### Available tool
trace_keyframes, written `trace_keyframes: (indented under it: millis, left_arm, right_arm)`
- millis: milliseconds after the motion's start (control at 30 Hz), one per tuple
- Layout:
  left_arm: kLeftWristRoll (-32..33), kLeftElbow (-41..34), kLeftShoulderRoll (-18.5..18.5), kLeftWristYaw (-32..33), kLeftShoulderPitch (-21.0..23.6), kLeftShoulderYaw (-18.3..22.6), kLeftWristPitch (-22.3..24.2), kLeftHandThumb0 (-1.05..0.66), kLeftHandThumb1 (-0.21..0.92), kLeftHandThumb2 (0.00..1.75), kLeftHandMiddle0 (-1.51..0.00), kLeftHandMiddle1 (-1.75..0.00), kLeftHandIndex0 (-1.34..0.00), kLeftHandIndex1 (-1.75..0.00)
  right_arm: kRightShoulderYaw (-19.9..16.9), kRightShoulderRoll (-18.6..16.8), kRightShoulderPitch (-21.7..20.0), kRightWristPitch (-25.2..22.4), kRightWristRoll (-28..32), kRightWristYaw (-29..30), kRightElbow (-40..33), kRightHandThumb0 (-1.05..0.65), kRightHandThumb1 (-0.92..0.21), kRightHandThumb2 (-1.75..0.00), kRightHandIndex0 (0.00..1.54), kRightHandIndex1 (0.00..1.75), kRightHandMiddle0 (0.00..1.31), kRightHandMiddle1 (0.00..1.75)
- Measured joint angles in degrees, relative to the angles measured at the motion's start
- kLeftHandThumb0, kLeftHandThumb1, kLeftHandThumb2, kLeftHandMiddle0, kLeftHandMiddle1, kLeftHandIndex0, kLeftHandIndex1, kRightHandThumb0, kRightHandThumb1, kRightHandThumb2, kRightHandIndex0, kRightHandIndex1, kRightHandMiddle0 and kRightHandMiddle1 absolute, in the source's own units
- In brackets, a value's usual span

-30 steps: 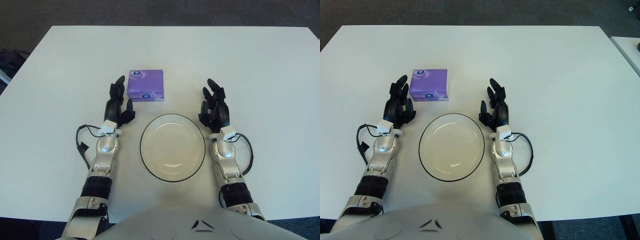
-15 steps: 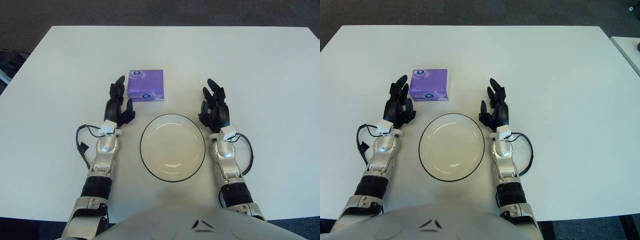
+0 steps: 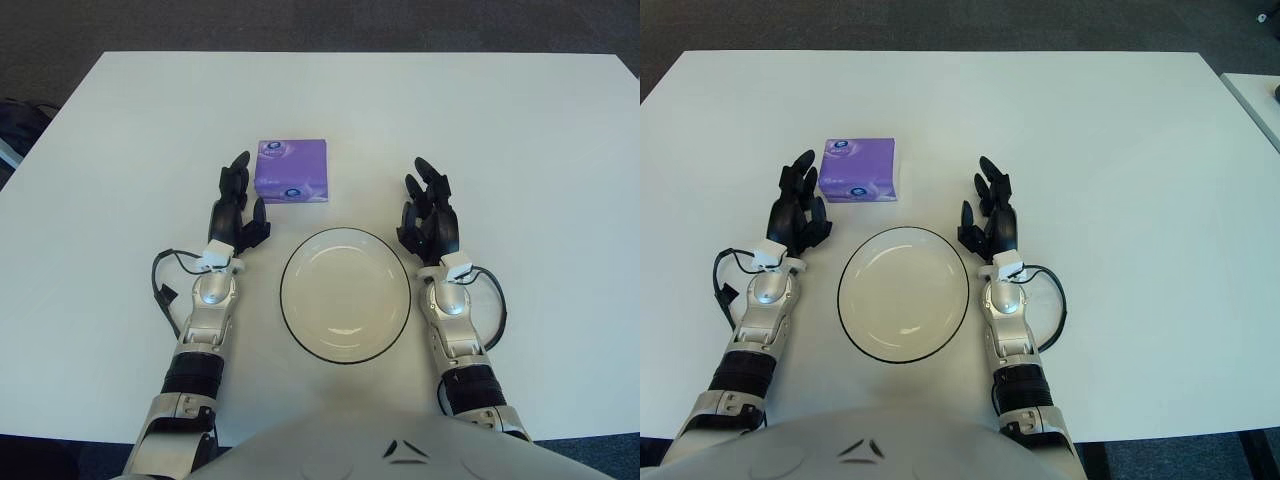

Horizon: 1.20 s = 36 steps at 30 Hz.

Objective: Put the tissue paper into the plate.

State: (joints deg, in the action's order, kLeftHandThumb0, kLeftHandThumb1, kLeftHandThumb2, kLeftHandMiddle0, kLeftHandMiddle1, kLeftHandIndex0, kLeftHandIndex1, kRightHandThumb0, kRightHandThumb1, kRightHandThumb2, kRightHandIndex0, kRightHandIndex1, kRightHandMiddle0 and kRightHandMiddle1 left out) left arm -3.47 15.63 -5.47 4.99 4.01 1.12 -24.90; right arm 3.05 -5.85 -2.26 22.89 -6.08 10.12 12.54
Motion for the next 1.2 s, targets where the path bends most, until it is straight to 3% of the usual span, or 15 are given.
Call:
trace_keyframes:
  millis: [1033, 1200]
  left_arm:
    - [0.01, -0.28, -0.03, 0.00, -0.05, 0.04, 0.04, -0.75, 0.92, 0.83, -0.24, 0.00, 0.00, -0.56]
    - [-1.15, -3.88, -0.58, 0.30, -2.29, 0.31, 0.99, -0.77, 0.92, 0.85, -0.24, 0.00, 0.00, -0.54]
  right_arm:
    - [0.01, -0.37, -0.01, 0.00, 0.01, 0.17, -0.05, -0.64, -0.92, -0.76, 0.29, 0.00, 0.00, 0.50]
    - [0.30, -0.40, -0.22, 0.10, 0.02, 0.09, -0.19, -0.65, -0.92, -0.76, 0.29, 0.00, 0.00, 0.51]
